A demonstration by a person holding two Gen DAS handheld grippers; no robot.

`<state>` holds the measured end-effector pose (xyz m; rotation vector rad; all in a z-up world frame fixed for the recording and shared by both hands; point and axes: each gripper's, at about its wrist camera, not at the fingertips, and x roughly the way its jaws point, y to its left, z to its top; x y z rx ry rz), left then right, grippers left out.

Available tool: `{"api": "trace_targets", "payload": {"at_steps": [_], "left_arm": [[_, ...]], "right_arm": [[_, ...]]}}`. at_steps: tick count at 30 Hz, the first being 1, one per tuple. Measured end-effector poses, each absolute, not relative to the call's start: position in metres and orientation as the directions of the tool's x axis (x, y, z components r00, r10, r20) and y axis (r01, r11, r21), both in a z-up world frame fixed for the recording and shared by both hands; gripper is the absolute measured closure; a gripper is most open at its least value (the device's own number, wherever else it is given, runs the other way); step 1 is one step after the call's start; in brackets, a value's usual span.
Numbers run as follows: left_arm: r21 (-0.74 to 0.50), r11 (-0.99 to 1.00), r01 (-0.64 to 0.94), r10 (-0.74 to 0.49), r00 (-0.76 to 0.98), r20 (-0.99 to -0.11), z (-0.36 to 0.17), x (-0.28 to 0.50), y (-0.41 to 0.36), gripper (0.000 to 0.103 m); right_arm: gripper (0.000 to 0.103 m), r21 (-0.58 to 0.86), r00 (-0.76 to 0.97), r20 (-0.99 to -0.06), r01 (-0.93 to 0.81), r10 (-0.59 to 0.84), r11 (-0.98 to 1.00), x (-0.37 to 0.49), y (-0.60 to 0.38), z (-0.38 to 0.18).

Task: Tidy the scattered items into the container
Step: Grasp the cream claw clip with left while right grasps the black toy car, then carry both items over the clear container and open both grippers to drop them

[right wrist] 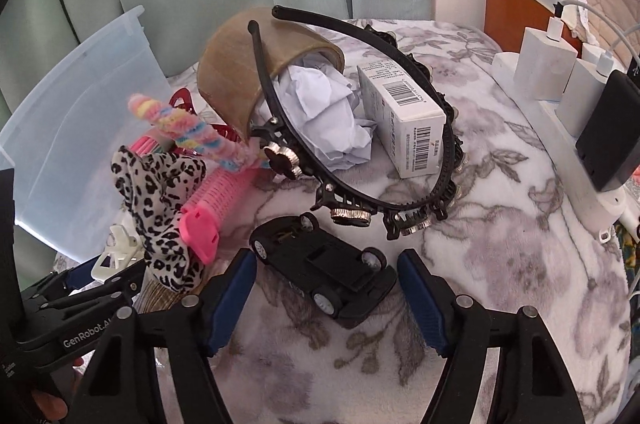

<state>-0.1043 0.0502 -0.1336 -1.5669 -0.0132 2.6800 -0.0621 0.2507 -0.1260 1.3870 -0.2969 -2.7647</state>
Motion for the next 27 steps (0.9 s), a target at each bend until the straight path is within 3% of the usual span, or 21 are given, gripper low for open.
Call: {"api": "trace_targets", "payload": {"at_steps": [9,16,27], "left_arm": [[-0.027,-0.999,-0.041,0.044,-0.495,-0.868,-0.123,-0.1,0.047,0.024],[-0.013,-0.999,-0.042,0.033,-0.517,-0.855,-0.109,-0.089,0.045,0.051],[0.025,-0.997,-0.07,0.017,-0.535,-0.845,-0.081,-0.058,0.047,0.051]], "right_arm": [[0.067,0.168,-0.608,-0.79,-0.091,-0.079,-0.982,-0.058,0.256,-0.122],[0.067,0.196,-0.609,-0.787,-0.092,-0.1,-0.976,-0.045,0.259,-0.116],[0.067,0.227,-0.609,-0.783,-0.089,-0.127,-0.97,-0.008,0.259,-0.104]]}}
